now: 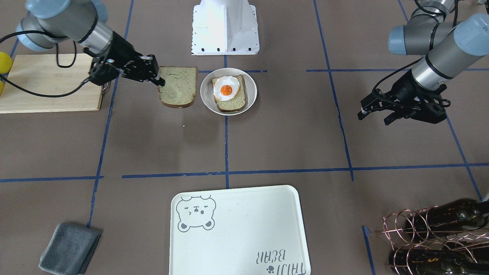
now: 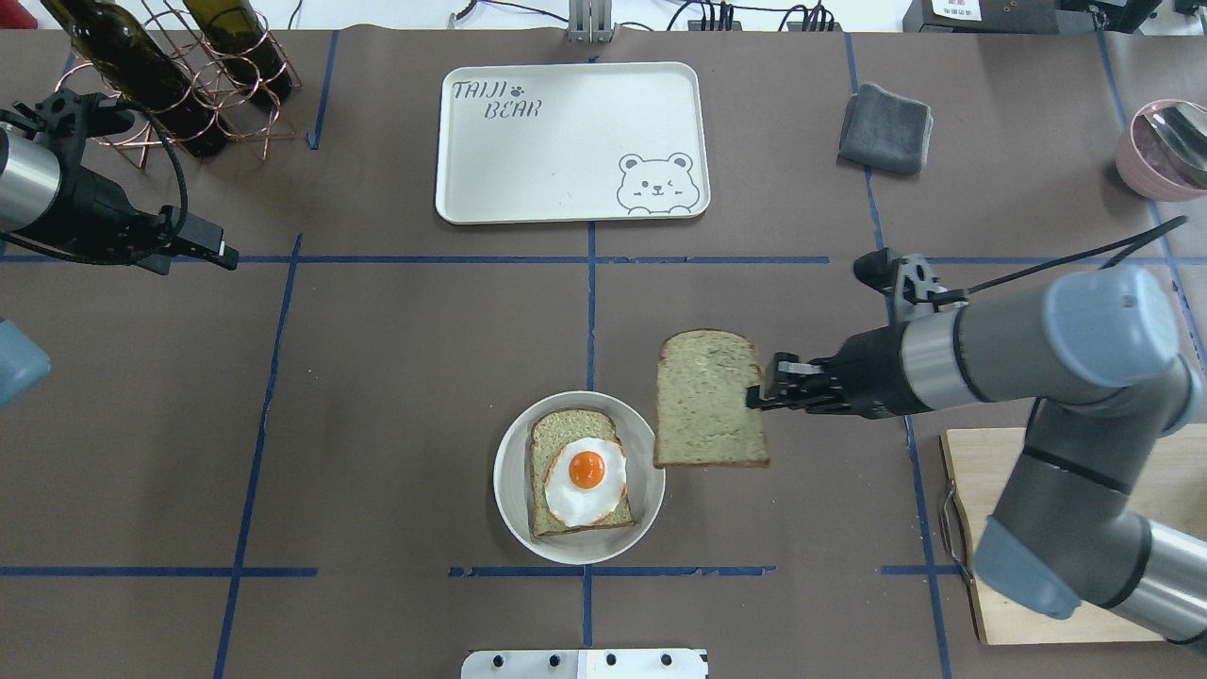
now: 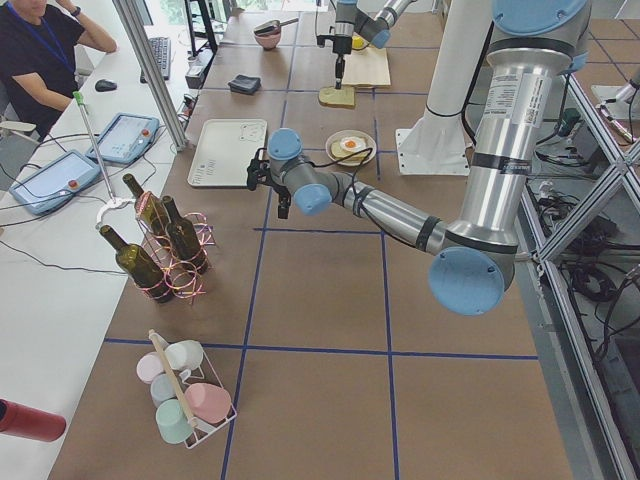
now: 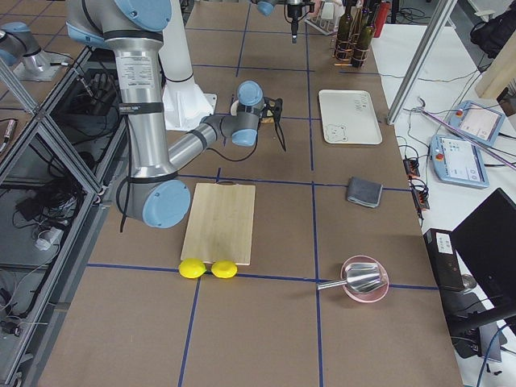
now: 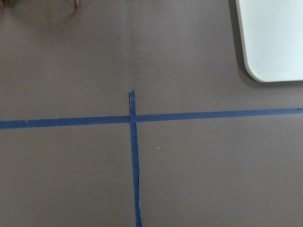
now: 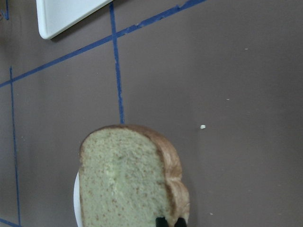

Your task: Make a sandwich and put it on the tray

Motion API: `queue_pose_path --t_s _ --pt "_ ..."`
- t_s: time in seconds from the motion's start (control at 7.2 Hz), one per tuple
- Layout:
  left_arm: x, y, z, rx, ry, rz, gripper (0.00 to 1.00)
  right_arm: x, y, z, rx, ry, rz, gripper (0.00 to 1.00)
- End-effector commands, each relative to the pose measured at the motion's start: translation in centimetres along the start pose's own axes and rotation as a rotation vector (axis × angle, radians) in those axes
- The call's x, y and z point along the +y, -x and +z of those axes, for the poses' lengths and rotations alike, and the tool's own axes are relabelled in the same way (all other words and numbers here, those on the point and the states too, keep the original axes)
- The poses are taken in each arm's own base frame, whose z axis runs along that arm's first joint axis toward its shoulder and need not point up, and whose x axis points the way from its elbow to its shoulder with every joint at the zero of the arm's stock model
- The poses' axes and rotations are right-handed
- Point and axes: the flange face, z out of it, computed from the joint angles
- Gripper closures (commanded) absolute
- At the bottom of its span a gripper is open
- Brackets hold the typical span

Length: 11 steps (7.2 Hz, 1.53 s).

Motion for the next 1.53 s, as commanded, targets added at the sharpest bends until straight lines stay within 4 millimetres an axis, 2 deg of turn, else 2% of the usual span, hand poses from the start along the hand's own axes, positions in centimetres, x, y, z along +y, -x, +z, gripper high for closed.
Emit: queue_pose_path --t_s 0.0,0.14,0.28,0.69,0.83,0.97,1.11,1.39 --pt "-0.1 0.6 0.6 0.003 -0.001 0.004 0.00 5.8 6.6 6.7 0.069 -0.022 -0.020 1.00" --pt "-0.1 0.7 0.7 0.003 0.000 0.004 0.00 7.1 6.8 10.1 0.096 -0.025 -0.027 1.00" --pt "-0.1 0.5 0.7 0.006 0.001 0.006 0.00 7.4 6.7 11.3 0.111 -0.033 -0.029 1.00" --pt "0.0 0.3 0.9 0.007 0.003 0.006 0.00 7.4 6.2 11.7 0.120 -0.032 -0.028 1.00" --pt "0.3 -1.1 1.9 0.017 0.021 0.024 0.00 6.8 6.2 11.5 0.123 -0.042 -0.026 0.41" --pt "0.2 -2.6 2.6 0.030 0.031 0.037 0.00 6.1 6.2 11.1 0.120 -0.052 -0.027 0.05" --pt "0.4 -5.0 3.5 0.050 0.047 0.020 0.00 4.7 6.2 10.4 0.117 -0.069 -0.019 0.00" --pt "1.5 -10.7 5.3 0.086 0.065 -0.046 0.00 2.5 6.5 8.8 0.110 -0.098 -0.003 0.00"
